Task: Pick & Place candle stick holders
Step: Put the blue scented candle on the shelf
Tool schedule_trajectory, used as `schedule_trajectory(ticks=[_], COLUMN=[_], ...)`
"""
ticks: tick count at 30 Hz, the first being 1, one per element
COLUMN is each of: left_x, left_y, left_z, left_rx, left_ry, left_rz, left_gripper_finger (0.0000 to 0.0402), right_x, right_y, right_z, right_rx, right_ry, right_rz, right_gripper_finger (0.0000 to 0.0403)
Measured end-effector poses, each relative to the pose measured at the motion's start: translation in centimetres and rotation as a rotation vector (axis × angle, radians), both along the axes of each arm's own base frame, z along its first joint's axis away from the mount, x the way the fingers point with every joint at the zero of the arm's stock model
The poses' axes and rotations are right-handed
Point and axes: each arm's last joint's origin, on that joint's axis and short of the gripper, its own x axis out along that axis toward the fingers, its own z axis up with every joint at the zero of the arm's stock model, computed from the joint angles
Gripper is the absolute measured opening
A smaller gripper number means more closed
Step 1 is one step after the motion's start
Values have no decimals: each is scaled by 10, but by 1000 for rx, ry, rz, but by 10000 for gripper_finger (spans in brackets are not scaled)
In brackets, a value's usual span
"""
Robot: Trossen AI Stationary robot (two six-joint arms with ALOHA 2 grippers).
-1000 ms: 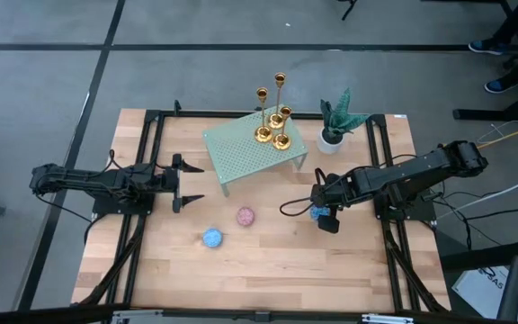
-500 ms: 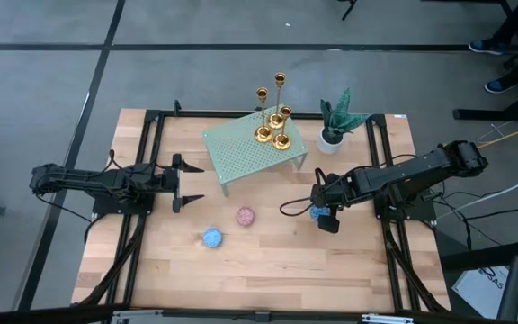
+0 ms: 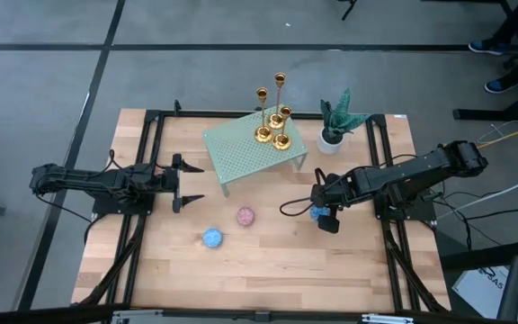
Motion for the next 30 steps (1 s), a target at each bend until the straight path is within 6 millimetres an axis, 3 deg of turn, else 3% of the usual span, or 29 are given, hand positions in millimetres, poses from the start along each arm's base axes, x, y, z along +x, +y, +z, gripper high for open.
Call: schedule_trajectory(ticks=[30], left_x=[0], left_y=[0], left_z=[0], left_rx=[0], left_ry=[0], left_rz=[0], left_gripper_finger=[400], right_x=[7], right_y=[2], right_z=[3], right_rx=[7], right_ry=[-75], right_rz=[24], right_gripper_finger=[392])
